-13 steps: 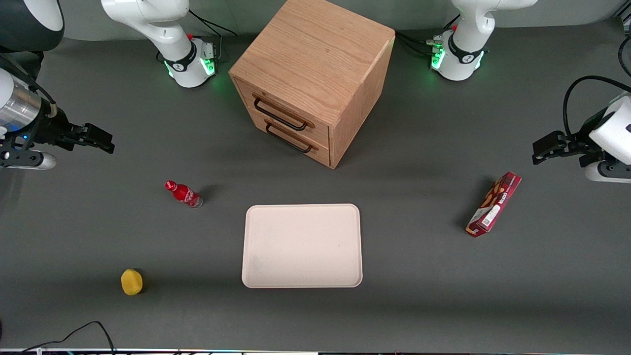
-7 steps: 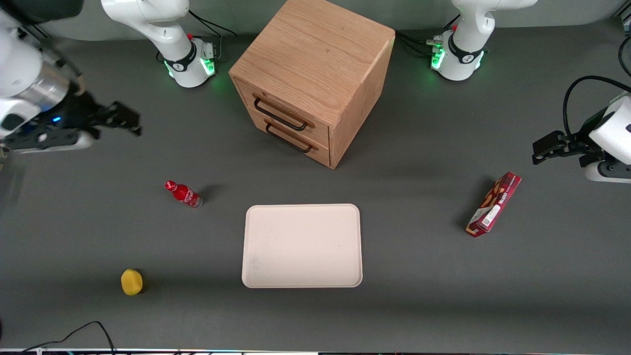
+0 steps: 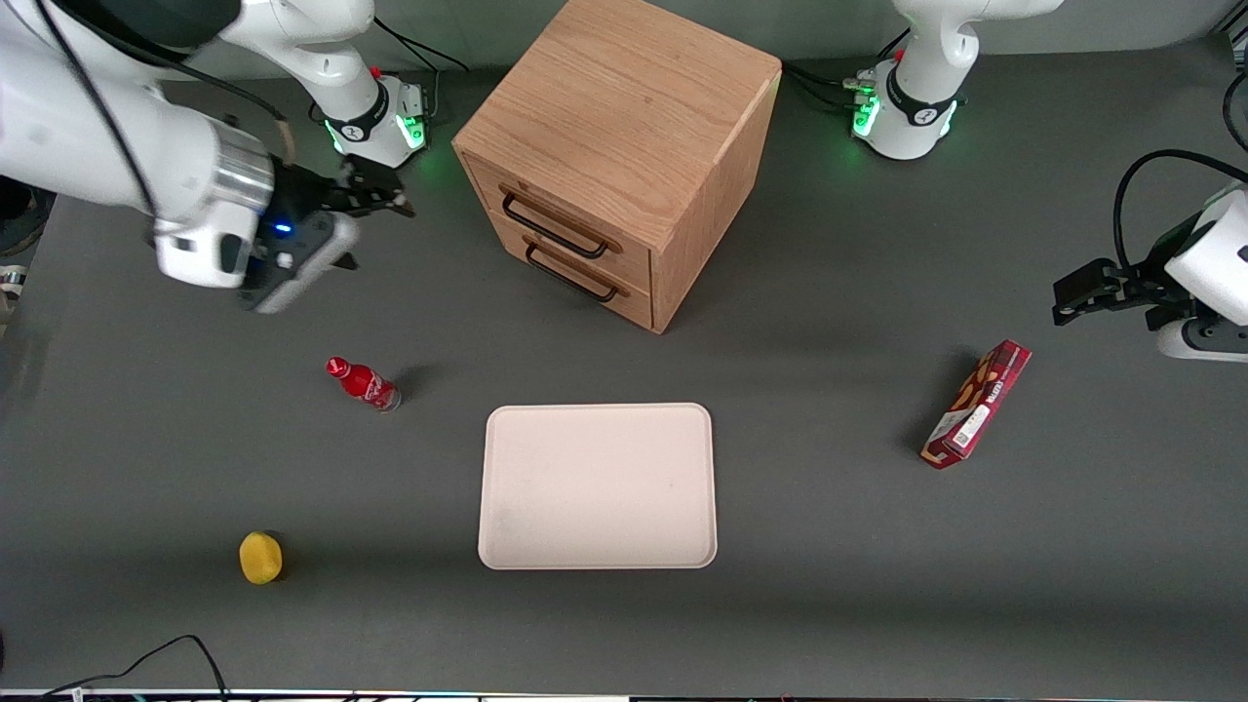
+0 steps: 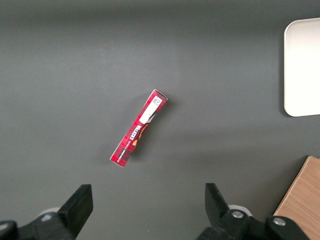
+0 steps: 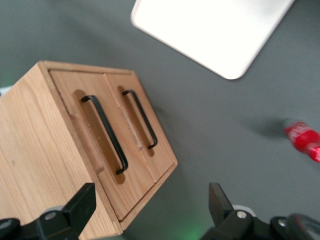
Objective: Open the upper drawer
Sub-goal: 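Move the right gripper to the upper drawer's black handle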
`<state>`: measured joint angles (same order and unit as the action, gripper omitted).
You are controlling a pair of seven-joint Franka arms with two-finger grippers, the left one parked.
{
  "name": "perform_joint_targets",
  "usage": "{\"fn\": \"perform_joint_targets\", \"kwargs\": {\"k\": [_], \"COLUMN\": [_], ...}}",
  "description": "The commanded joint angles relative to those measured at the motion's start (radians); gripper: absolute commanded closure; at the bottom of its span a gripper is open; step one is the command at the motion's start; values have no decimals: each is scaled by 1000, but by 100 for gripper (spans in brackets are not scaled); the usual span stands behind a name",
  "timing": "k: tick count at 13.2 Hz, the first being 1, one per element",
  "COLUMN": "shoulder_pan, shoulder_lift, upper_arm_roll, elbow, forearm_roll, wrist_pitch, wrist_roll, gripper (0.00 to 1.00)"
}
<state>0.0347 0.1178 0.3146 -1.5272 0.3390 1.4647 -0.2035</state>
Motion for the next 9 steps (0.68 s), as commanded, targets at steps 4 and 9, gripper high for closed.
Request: {"fn": "perform_joint_targets", "kwargs": {"k": [4, 9], "shoulder_pan": [-1, -1], "shoulder_lift": [103, 94], "upper_arm_roll": [119, 184], "elbow": [-77, -240], "forearm_roll": [22, 38], "wrist_pitch": [74, 247], "wrist_roll": [-25, -13], "gripper": [0, 0]}}
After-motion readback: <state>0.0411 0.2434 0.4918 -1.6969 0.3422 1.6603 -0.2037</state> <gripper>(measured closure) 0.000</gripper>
